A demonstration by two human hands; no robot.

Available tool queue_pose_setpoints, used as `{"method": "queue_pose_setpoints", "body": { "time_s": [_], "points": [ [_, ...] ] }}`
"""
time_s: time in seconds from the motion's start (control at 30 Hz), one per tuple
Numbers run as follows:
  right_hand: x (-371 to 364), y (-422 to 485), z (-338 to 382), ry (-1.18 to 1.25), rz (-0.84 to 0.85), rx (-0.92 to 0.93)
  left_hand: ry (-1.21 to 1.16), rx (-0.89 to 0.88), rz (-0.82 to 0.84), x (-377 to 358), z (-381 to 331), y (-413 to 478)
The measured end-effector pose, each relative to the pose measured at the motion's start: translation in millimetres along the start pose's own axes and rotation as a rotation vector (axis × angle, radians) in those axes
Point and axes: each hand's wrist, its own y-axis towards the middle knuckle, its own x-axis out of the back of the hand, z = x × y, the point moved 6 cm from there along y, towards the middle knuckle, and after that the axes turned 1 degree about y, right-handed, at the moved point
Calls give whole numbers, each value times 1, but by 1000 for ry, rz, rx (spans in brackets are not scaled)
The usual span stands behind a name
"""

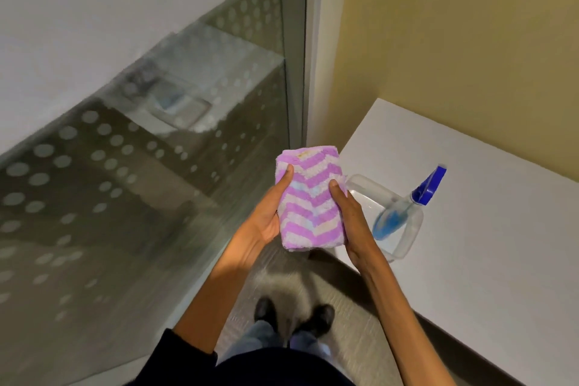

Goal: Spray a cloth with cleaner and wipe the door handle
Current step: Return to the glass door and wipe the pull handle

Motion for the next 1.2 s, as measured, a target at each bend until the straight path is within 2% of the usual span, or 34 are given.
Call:
{"method": "queue_pose_setpoints", "body": {
  "time_s": [0.13, 0.23, 0.27, 0.37, 0.67, 0.87, 1.03, 1.2],
  "points": [
    [-14, 3, -26, -136, -103, 50, 52, -44, -139, 39, -4, -27],
    [-57, -4, -46, 28, 209, -41, 82, -88, -189, 61, -5, -52],
    [-67, -5, -53, 31, 225, -45, 92, -110, -194, 68, -4, -62],
    [-84, -9, -84, -28, 133, 7, 107, -171, -230, 90, -2, -100],
    [-170, -63, -203, -86, 116, -12, 113, -289, -346, 161, 21, -258],
    [-242, -94, -262, -151, 178, -31, 39, -411, -434, 191, 22, -361],
    [-296, -114, -306, -256, 243, -40, -28, -512, -580, 213, 28, -439],
    [-341, -133, -346, -304, 354, -96, -149, -671, -604, 224, 48, -511]
  ]
}}
